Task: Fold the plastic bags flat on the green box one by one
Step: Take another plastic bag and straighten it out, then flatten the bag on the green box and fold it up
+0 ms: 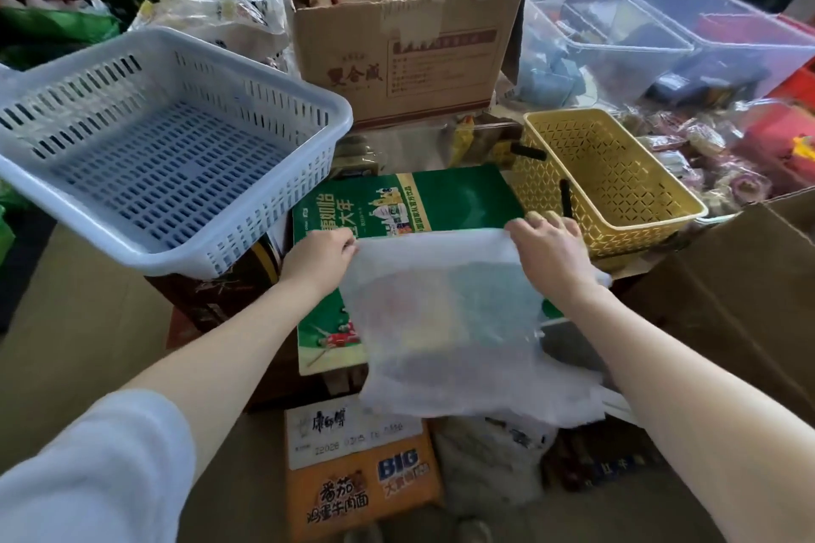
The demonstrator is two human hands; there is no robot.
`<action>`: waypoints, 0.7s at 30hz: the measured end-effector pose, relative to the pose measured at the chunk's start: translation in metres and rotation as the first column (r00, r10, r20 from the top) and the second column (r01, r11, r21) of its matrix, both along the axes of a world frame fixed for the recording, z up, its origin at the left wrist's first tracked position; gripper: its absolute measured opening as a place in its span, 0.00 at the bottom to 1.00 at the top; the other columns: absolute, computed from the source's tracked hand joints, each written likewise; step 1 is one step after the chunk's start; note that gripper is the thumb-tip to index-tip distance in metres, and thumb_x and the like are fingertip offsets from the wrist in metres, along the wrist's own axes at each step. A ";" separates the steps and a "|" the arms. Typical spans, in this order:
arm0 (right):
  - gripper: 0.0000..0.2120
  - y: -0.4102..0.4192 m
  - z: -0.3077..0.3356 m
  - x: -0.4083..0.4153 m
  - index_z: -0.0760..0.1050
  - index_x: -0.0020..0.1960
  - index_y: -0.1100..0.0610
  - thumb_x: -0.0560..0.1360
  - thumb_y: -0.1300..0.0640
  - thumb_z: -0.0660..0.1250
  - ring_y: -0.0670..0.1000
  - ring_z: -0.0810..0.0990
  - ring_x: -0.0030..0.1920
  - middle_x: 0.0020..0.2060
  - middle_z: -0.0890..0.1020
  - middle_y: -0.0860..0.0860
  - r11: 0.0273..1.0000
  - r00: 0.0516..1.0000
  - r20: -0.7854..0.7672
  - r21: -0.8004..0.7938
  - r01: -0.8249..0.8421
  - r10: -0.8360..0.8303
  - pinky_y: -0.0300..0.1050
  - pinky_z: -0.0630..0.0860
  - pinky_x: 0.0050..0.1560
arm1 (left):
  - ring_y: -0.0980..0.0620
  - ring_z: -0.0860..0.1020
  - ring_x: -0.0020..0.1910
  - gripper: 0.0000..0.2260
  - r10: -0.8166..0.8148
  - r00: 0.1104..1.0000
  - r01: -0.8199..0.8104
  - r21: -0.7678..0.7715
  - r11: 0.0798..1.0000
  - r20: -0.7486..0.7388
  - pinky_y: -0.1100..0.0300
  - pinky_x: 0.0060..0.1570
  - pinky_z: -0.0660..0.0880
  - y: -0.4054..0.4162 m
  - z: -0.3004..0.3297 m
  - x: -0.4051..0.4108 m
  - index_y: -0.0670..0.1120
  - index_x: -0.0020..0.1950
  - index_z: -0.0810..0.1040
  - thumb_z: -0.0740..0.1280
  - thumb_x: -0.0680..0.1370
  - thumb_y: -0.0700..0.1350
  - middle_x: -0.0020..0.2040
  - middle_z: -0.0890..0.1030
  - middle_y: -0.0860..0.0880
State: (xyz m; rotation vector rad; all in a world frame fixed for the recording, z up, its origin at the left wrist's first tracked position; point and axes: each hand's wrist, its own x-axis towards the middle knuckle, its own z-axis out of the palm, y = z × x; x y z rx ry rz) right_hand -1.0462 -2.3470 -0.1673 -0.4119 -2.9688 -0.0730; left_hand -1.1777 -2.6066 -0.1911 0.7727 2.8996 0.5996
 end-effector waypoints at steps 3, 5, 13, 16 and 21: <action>0.17 -0.012 0.010 -0.022 0.71 0.64 0.58 0.76 0.63 0.62 0.61 0.68 0.62 0.60 0.73 0.57 0.999 0.984 -0.178 -0.053 0.003 -0.013 0.56 0.64 0.64 | 0.47 0.72 0.37 0.09 0.126 0.992 -0.128 0.139 0.982 0.024 0.58 0.33 0.64 0.022 -0.001 -0.025 0.41 0.49 0.77 0.58 0.80 0.43 0.42 0.78 0.43; 0.13 -0.029 0.002 -0.022 0.74 0.60 0.59 0.76 0.60 0.62 0.61 0.71 0.60 0.58 0.75 0.58 0.990 0.948 -0.306 -0.080 -0.116 0.087 0.57 0.68 0.62 | 0.47 0.73 0.36 0.09 0.165 0.985 -0.171 0.174 0.970 0.052 0.59 0.33 0.64 0.036 -0.007 -0.041 0.41 0.48 0.77 0.58 0.80 0.42 0.41 0.79 0.42; 0.27 -0.079 -0.096 0.013 0.73 0.60 0.51 0.72 0.33 0.55 0.53 0.77 0.59 0.60 0.77 0.50 0.905 0.913 0.097 -0.210 -0.370 0.396 0.50 0.72 0.60 | 0.44 0.75 0.53 0.14 0.425 0.752 -0.614 0.300 0.730 0.505 0.56 0.43 0.69 0.051 -0.064 -0.067 0.43 0.64 0.66 0.59 0.80 0.45 0.61 0.74 0.44; 0.35 -0.086 -0.116 0.009 0.70 0.65 0.52 0.67 0.31 0.62 0.54 0.76 0.62 0.64 0.76 0.51 0.894 0.883 0.190 -0.223 -0.388 0.430 0.51 0.70 0.63 | 0.46 0.73 0.50 0.21 0.379 0.605 -0.731 0.299 0.613 0.700 0.56 0.44 0.68 0.048 -0.081 -0.051 0.43 0.68 0.62 0.59 0.79 0.52 0.60 0.72 0.45; 0.28 -0.106 -0.133 -0.003 0.74 0.57 0.55 0.61 0.47 0.76 0.54 0.81 0.52 0.57 0.80 0.53 0.871 0.880 0.023 -0.163 -0.464 0.474 0.47 0.77 0.52 | 0.48 0.72 0.39 0.11 0.285 0.645 -0.559 0.183 0.809 0.709 0.57 0.39 0.67 0.033 -0.108 -0.029 0.39 0.47 0.75 0.65 0.76 0.48 0.42 0.75 0.44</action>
